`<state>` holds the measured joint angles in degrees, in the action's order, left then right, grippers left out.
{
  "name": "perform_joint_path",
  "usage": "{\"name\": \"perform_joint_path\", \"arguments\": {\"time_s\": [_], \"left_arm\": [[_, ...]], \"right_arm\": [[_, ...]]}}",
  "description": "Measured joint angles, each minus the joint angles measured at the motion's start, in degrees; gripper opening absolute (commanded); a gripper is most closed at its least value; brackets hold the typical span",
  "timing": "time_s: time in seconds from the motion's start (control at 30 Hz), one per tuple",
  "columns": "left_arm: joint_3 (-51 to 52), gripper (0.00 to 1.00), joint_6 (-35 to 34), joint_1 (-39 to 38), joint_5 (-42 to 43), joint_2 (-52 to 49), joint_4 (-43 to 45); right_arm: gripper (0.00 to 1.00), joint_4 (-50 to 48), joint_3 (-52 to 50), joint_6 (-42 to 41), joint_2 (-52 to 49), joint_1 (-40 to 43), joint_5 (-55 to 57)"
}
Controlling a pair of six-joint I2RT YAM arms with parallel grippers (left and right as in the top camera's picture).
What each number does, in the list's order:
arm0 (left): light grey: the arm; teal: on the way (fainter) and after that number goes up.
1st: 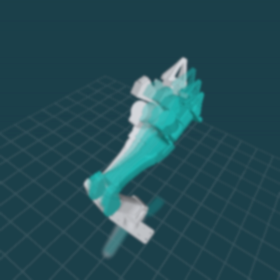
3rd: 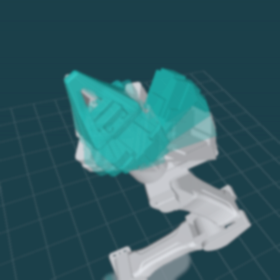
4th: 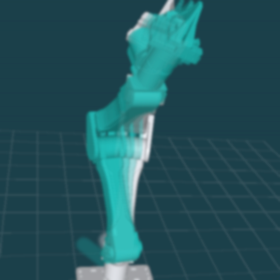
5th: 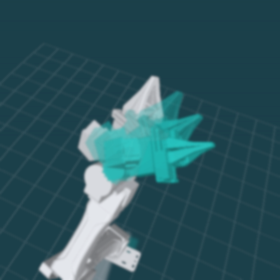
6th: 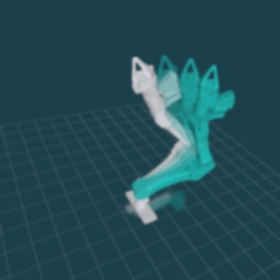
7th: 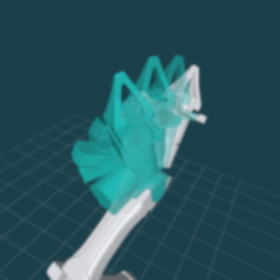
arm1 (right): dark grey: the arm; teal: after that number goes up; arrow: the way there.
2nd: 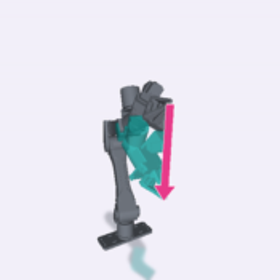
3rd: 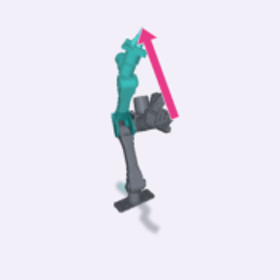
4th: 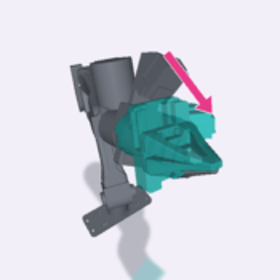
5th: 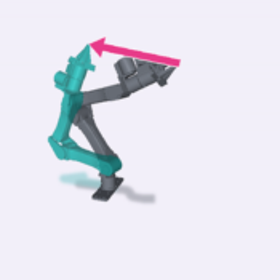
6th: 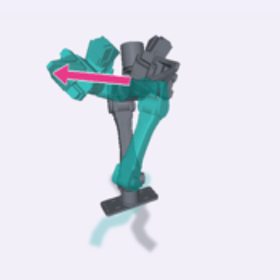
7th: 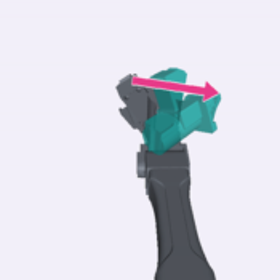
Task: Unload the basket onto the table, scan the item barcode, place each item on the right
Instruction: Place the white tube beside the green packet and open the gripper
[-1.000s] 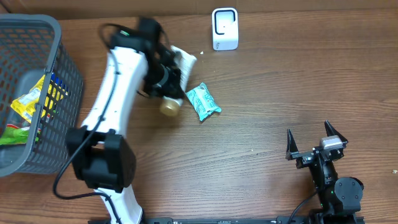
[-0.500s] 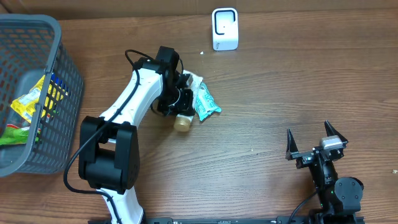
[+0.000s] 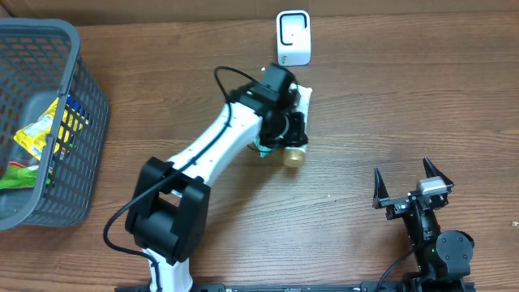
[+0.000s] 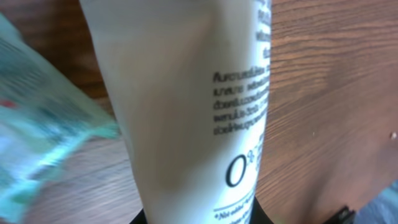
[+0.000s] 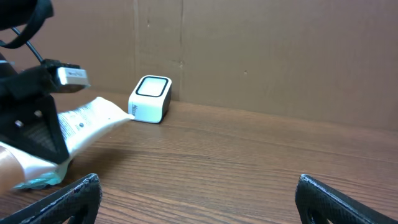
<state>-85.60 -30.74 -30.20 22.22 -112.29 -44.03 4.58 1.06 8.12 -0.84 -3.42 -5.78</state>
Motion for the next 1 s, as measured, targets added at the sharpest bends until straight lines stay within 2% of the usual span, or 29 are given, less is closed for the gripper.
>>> {"name": "perform_joint_path", "arguments": {"time_s": [0.2,0.23,0.3,0.33,0.4,0.6,0.73,1.0], "left_arm": [[0.00,0.06,-6.95,-3.69,-4.44,-2.29,1.86],[0.00,0.12,-7.63,-4.04,-4.79,-2.89,1.84],[0.00,0.41,-8.57,-4.68,-5.33,-4.07,1.88],[0.00,0.51,-8.61,-4.74,-5.38,-4.42,1.92],[0.00,0.59,-9.44,-4.98,-5.55,-4.92,1.84],[-1.33,0.65,-9.03,-4.92,-5.01,-5.16,1.44],[-7.67,0.65,-6.47,-4.31,-4.48,-5.16,-5.09],[-36.11,0.66,-0.52,1.99,-6.73,-5.16,-26.91]], "right_arm": [[1.00,0.00,0.00,0.04,0.00,0.00,0.00],[1.00,0.00,0.00,0.02,0.00,0.00,0.00],[1.00,0.00,0.00,0.04,0.00,0.00,0.00],[1.00,-0.02,0.00,0.02,0.00,0.00,0.00],[1.00,0.00,0.00,0.00,0.00,0.00,0.02],[1.00,-0.02,0.00,0.02,0.00,0.00,0.00],[1.00,-0.02,0.00,0.02,0.00,0.00,0.00],[1.00,-0.02,0.00,0.00,0.00,0.00,0.00]]}}
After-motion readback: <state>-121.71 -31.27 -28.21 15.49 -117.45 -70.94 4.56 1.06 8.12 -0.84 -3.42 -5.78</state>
